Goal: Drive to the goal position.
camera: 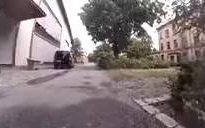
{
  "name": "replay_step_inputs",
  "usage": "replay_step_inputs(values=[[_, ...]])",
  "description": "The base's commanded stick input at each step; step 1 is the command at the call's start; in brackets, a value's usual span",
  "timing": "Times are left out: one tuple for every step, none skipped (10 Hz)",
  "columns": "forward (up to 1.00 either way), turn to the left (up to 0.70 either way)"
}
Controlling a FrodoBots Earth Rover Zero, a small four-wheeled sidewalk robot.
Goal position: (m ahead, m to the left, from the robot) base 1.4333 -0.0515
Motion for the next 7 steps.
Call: replay_step_inputs(values=[[0.7,0.11],[0.7,0.08],[0.7,0.0],[0.7,0.0],[0.7,0.0],[0.7,0.0],[0.7,0.0]])
